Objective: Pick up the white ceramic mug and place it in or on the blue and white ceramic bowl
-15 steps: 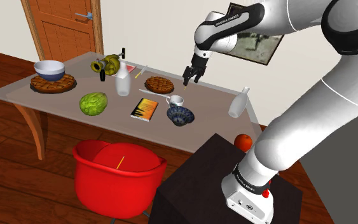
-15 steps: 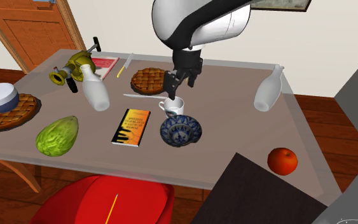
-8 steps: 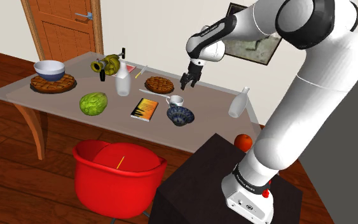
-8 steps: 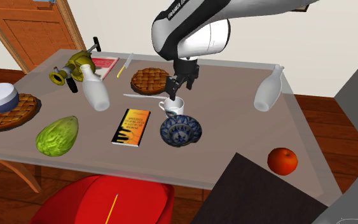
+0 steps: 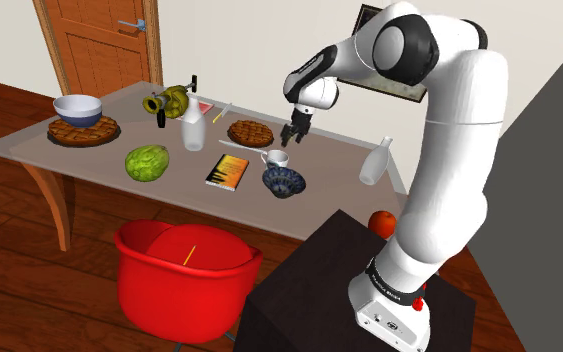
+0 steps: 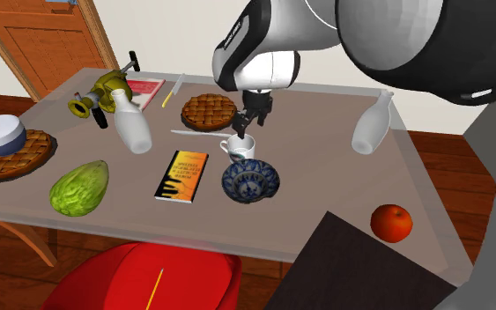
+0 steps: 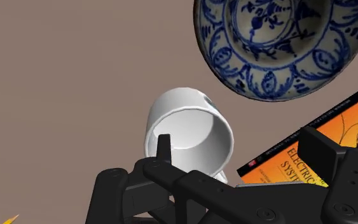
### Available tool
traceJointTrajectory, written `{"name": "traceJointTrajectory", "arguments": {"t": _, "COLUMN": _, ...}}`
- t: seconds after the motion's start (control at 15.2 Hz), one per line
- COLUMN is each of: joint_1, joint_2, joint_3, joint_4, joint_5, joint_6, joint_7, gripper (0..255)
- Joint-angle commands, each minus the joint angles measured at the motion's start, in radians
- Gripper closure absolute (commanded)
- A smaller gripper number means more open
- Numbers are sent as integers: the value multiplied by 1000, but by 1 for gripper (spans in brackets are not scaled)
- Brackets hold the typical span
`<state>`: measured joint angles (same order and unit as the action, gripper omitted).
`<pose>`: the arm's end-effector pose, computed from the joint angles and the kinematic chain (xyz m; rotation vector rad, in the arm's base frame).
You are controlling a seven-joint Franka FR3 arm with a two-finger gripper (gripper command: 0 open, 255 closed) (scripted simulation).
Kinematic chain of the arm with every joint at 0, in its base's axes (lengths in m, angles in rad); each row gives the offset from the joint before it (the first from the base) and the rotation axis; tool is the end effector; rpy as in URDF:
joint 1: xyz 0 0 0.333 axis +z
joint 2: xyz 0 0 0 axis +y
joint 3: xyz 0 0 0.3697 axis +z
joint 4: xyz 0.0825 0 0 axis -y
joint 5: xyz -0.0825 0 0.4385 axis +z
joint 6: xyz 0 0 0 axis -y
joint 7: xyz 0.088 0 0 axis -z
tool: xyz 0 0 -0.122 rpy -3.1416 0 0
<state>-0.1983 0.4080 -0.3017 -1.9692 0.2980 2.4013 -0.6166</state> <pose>0.6015 -0.3129 0.2719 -3.0890 0.1127 -0.1403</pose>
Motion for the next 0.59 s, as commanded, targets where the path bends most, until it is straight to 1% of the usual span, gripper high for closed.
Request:
{"name": "traceJointTrajectory", "arguments": {"t": 0.0, "joint_1": -28, "joint_2": 78, "joint_3": 12, "joint_4": 72, "joint_5": 28, "joint_6": 1, "joint_7": -28, "gripper": 0}}
{"name": "traceJointTrajectory", "arguments": {"t": 0.26, "joint_1": -86, "joint_2": 234, "joint_3": 36, "joint_4": 232, "joint_5": 65, "joint_6": -9, "joint_7": -65, "gripper": 0}}
{"name": "traceJointTrajectory", "arguments": {"t": 0.46, "joint_1": -129, "joint_2": 356, "joint_3": 52, "joint_4": 372, "joint_5": 81, "joint_6": -29, "joint_7": -79, "gripper": 0}}
{"name": "traceJointTrajectory", "arguments": {"t": 0.53, "joint_1": -134, "joint_2": 371, "joint_3": 54, "joint_4": 390, "joint_5": 82, "joint_6": -32, "joint_7": -80, "gripper": 0}}
